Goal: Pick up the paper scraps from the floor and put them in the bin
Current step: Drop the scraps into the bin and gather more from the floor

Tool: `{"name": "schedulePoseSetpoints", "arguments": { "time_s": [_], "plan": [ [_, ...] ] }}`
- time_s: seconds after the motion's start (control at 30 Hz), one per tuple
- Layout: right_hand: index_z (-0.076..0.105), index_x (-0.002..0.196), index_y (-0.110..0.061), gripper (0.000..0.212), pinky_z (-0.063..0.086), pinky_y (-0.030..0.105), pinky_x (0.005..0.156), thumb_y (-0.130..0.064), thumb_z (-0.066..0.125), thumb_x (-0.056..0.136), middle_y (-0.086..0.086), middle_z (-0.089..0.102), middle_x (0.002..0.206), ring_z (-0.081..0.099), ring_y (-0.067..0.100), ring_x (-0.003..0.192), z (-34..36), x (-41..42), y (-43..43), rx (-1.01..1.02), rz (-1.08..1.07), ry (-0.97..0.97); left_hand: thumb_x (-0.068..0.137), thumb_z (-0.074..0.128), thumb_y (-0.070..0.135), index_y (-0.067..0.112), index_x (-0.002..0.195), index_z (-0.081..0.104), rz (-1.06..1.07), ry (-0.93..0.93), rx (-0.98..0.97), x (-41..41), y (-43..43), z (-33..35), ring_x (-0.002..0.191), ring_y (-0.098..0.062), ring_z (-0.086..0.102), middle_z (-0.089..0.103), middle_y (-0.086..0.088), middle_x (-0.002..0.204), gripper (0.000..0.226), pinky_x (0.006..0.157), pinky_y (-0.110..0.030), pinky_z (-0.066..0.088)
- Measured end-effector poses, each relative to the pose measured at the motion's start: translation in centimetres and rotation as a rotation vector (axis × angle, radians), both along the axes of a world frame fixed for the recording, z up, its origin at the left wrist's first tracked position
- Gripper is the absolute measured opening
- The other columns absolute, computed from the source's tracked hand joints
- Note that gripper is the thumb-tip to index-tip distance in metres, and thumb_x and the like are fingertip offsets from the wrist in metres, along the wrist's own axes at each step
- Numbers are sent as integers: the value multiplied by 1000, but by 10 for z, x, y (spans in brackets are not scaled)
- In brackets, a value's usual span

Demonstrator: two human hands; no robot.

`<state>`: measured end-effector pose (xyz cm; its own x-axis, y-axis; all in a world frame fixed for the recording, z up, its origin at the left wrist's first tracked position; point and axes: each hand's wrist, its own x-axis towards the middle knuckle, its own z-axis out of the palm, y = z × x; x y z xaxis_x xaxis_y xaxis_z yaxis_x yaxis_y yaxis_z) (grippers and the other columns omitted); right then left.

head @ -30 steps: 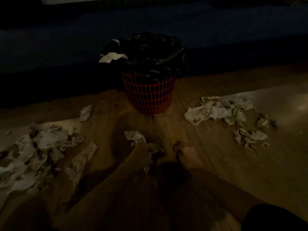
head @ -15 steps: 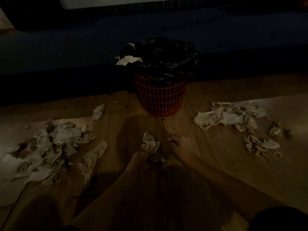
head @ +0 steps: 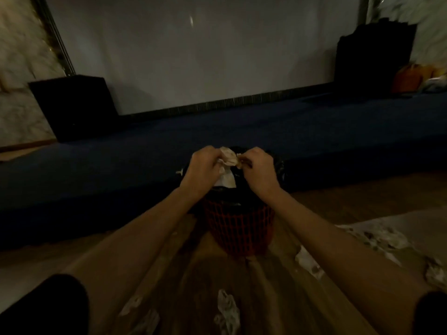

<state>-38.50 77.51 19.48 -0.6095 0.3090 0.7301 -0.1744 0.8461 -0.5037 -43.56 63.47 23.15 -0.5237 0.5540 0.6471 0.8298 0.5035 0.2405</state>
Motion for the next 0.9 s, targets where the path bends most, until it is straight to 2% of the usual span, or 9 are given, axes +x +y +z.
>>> {"name": "schedulePoseSetpoints", "arguments": {
  "time_s": [0.1, 0.17, 0.23, 0.33, 0.43, 0.57, 0.7, 0.8, 0.9],
  "plan": [
    [60, 77, 12, 14, 46, 31, 66, -1, 59, 82, 27, 61, 88, 59, 35, 81, 0, -22, 12, 8, 12, -274, 79, 52, -5, 2, 98, 69, 32, -65, -71, -23, 9, 14, 94, -31, 62, 67, -20, 100, 26, 82, -35, 48],
    [59, 88, 10, 23, 47, 35, 74, -13, 54, 89, 28, 60, 101, 59, 39, 90, -16, -25, 15, 80, 8, -460, 83, 55, 2, 8, 110, 66, 16, -185, -256, -31, 8, 6, 103, -29, 62, 66, -15, 112, 30, 84, -29, 46],
    [59, 82, 4, 30, 45, 39, 81, -17, 42, 95, 26, 62, 102, 58, 39, 93, -30, -20, 11, 160, -35, -547, 84, 55, 4, 12, 122, 59, 13, -247, -401, -38, 2, -10, 113, -26, 58, 62, -12, 124, 39, 91, -28, 44],
    [55, 61, -2, 44, 41, 38, 79, -21, 38, 97, 17, 62, 77, 60, 36, 84, -33, -21, 6, 161, -60, -501, 82, 47, -1, 14, 128, 54, 87, -278, -328, -47, -13, -26, 120, -26, 53, 57, -13, 132, 48, 96, -28, 42],
    [37, 46, -12, 51, 42, 36, 71, -23, 42, 95, 6, 46, 56, 57, 32, 68, -37, -24, 7, 100, -28, -451, 86, 48, 4, 11, 121, 60, 182, -313, -315, -52, -26, -36, 112, -28, 58, 61, -13, 127, 38, 95, -31, 47],
    [64, 80, 4, 25, 48, 33, 82, -14, 51, 90, 19, 65, 90, 61, 29, 86, -46, -18, 7, -33, 57, -305, 82, 51, -7, 2, 99, 70, 254, -308, -143, -53, -28, -39, 96, -28, 64, 69, -19, 107, 27, 85, -34, 53],
    [62, 101, 0, 17, 29, 13, 87, -5, 52, 88, 16, 60, 109, 51, 26, 104, -58, 2, -15, 19, 39, -95, 80, 53, -9, -1, 92, 71, 227, -296, 55, -46, -9, -27, 91, -25, 65, 71, -19, 101, 24, 76, -22, 46],
    [59, 109, -1, 22, 28, 14, 98, -3, 51, 88, 13, 56, 118, 46, 22, 114, -78, 21, -36, 92, 83, 23, 88, 54, 11, 5, 110, 66, 99, -358, -144, -36, 10, -27, 109, -26, 60, 66, -15, 118, 25, 90, -26, 44],
    [56, 113, -6, 24, 37, 12, 94, -9, 45, 91, 2, 55, 117, 48, 22, 117, -113, 36, -58, -148, 224, -44, 95, 44, 35, 10, 111, 66, 70, -429, -426, -38, 12, -41, 103, -29, 61, 67, -14, 105, 37, 94, -38, 45]
  ]
}}
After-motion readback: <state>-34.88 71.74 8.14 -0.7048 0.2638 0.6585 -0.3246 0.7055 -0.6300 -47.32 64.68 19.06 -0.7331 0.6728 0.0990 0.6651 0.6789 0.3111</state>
